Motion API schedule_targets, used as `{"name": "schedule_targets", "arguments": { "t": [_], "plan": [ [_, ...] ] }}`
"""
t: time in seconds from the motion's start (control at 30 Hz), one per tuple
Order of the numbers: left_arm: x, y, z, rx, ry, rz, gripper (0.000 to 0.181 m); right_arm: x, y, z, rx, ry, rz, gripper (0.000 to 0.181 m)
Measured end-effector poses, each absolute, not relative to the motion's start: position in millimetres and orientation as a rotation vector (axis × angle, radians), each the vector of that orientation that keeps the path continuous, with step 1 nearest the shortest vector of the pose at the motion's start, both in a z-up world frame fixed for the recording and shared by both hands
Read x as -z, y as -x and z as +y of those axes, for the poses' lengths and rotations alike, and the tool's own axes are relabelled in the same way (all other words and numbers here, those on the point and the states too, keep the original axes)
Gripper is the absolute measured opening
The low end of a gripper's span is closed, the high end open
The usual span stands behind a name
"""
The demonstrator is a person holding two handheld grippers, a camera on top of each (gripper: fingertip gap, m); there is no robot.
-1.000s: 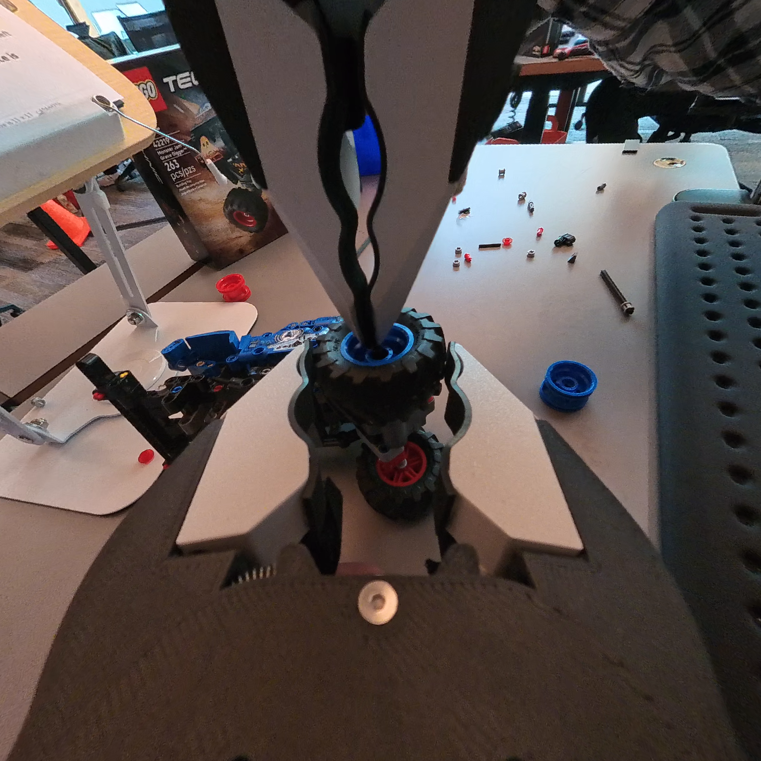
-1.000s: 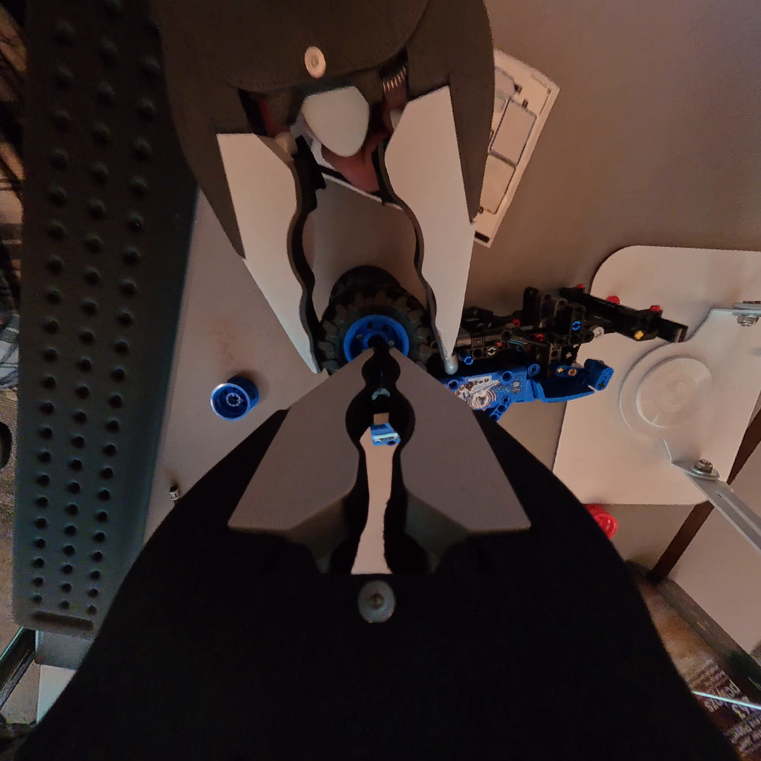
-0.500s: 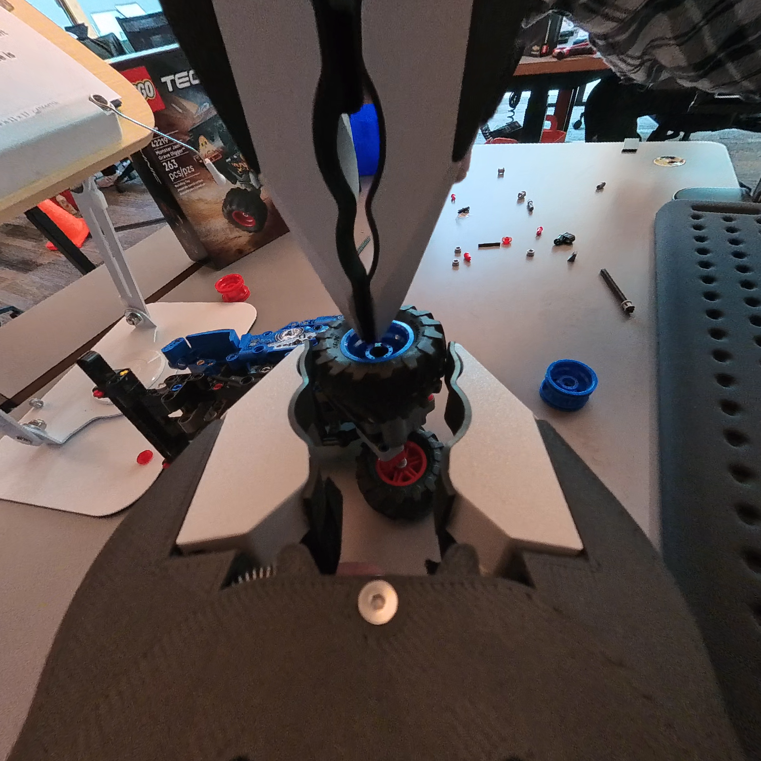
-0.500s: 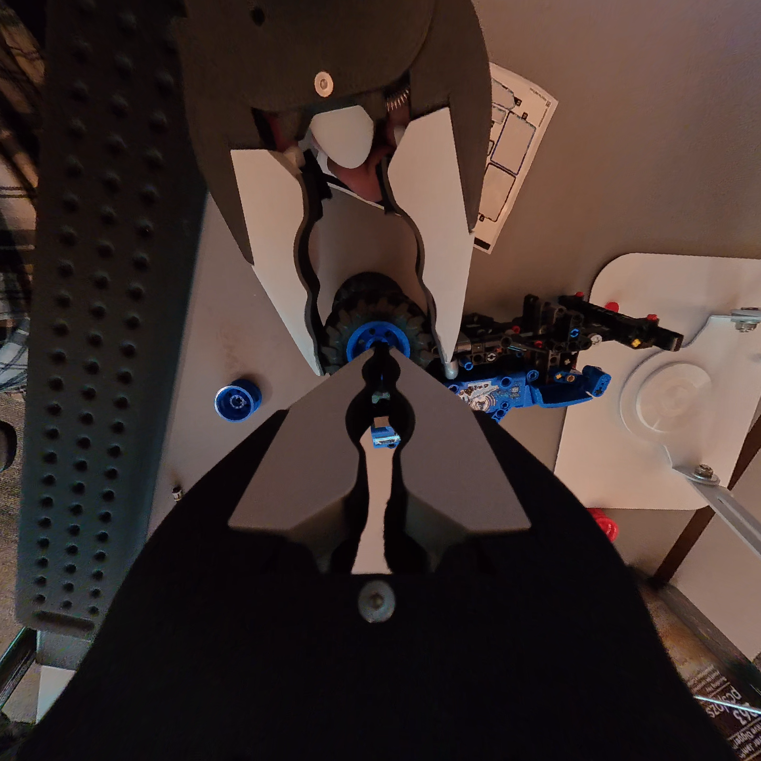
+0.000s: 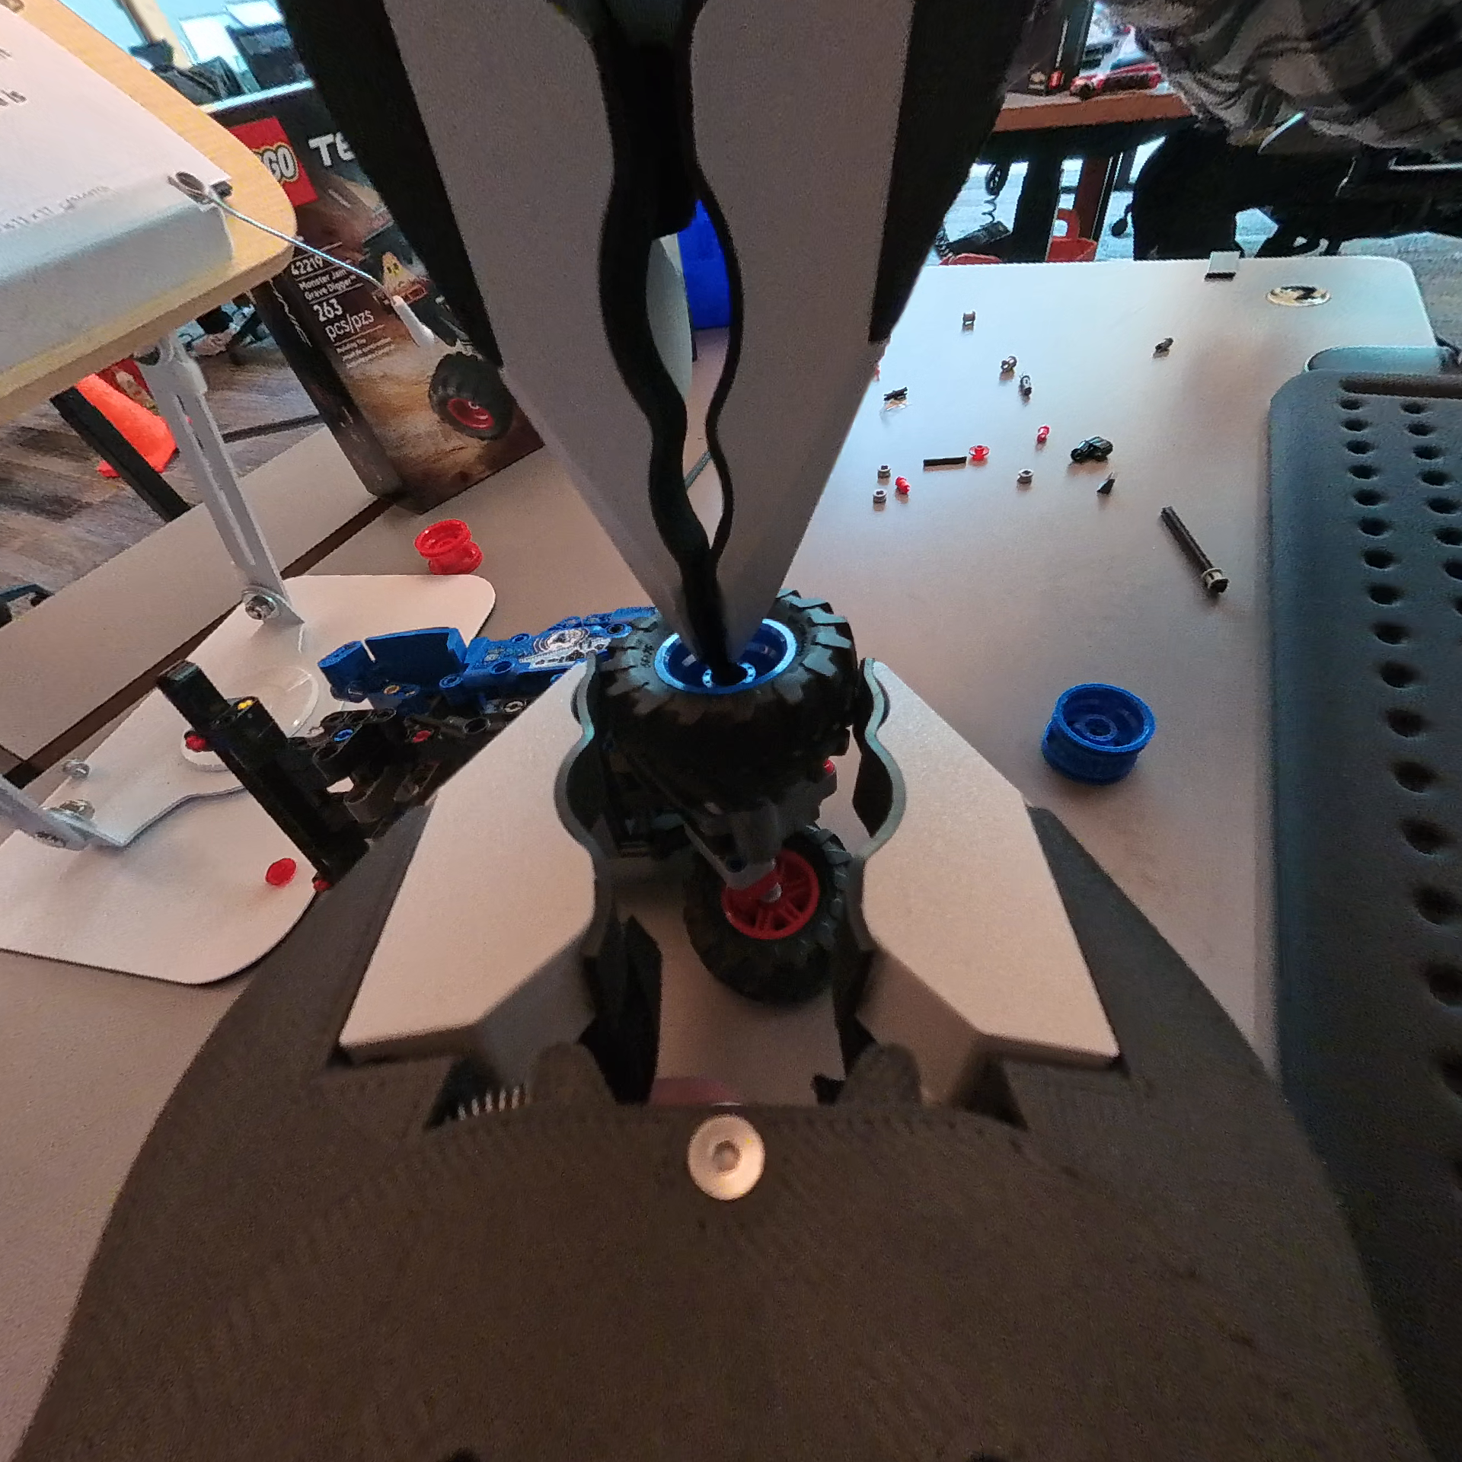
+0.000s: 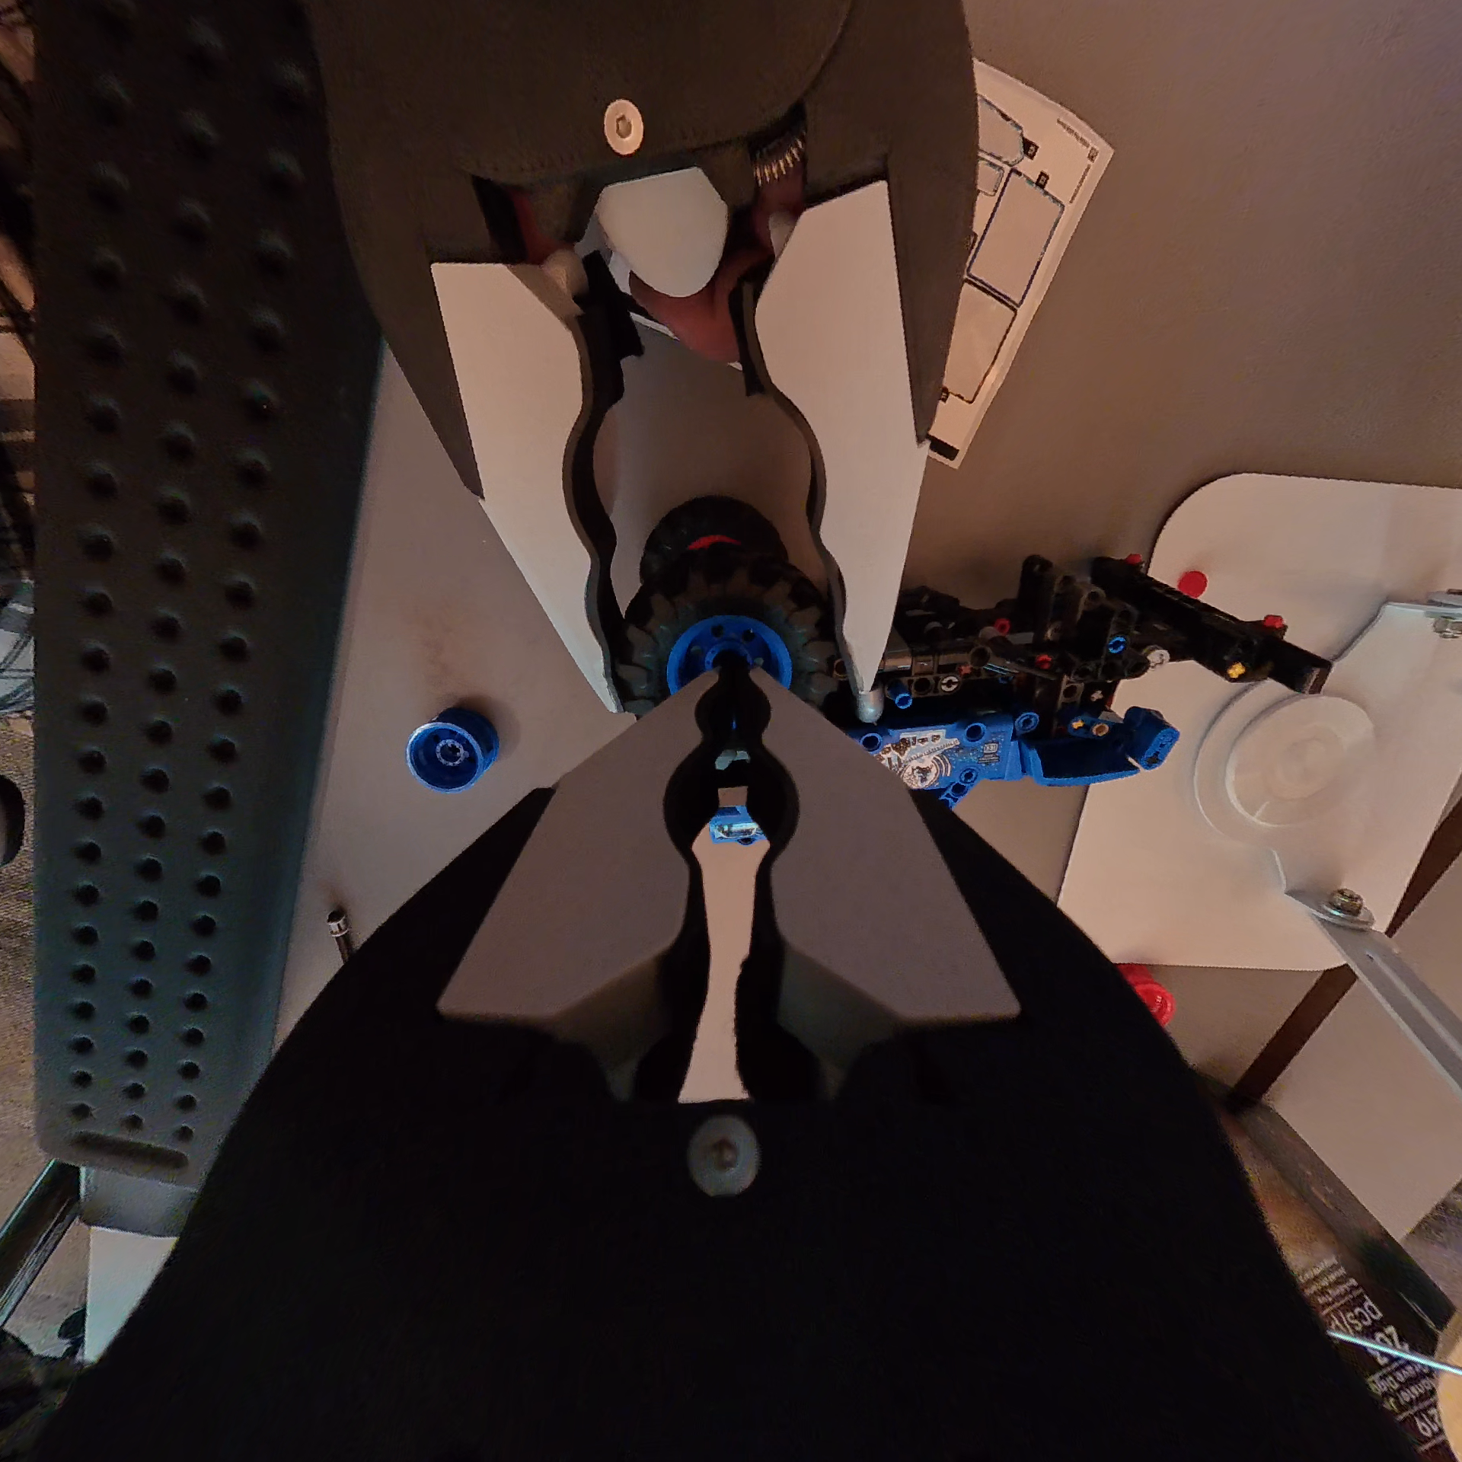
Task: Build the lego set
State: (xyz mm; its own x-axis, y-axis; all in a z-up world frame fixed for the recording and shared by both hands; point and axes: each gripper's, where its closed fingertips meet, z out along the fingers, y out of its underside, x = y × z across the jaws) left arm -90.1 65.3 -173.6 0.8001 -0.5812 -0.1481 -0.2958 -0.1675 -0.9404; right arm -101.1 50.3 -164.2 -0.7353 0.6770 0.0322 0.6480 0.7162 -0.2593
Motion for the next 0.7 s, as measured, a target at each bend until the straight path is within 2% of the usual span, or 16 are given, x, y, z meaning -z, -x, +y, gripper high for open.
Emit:
{"name": "schedule_targets", "arguments": {
  "t": [0.7],
  "plan": [
    [174.0, 88.2, 66.4, 0.298, 1.762, 0.673, 0.061, 166.8, 98.3, 50.6, -0.212, 1.029, -2.865, 0.0]
  ]
}}
